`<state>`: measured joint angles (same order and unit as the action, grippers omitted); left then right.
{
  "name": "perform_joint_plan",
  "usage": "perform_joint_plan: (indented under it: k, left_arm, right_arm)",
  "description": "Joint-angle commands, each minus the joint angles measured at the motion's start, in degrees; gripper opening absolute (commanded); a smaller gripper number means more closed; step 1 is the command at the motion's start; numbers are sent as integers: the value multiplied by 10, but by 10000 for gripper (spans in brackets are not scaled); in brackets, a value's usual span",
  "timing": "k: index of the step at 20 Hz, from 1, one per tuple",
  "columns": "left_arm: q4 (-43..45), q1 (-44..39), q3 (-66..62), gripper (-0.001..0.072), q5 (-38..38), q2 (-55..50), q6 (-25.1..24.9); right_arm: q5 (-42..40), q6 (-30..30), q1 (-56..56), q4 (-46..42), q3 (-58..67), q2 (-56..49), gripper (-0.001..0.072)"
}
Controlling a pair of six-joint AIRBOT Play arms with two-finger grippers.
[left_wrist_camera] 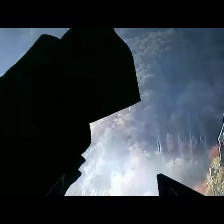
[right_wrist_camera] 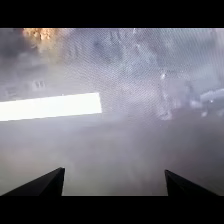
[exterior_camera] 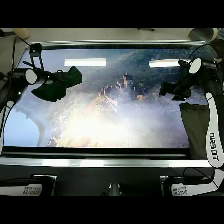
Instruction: Fold the shirts.
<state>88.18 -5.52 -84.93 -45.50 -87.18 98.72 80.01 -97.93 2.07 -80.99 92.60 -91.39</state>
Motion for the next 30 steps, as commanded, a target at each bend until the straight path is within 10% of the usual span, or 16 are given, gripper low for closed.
perform_joint_plan:
  k: [1,10,11,13,14,21,30]
  left_arm:
    - [-36,36,-73,720,-49,-61,-6]
    - [-15,79,-75,714,-39,-179,89]
    - [-15,76,-75,657,-23,-186,89]
    - [-24,76,-75,100,-8,-190,89]
    - [-37,76,-75,36,-9,-184,88]
    - [-42,-35,-79,34,22,132,-28]
    - [-42,-285,73,34,-64,367,42]
  right_arm:
    - [-19,1,0,0,0,0,684]
    - [55,21,0,27,0,0,665]
    - [73,40,0,37,0,0,665]
    - [103,66,0,57,1,0,665]
    - [114,75,0,61,0,2,665]
    - [78,97,2,75,1,30,668]
    - [123,68,6,16,1,196,597]
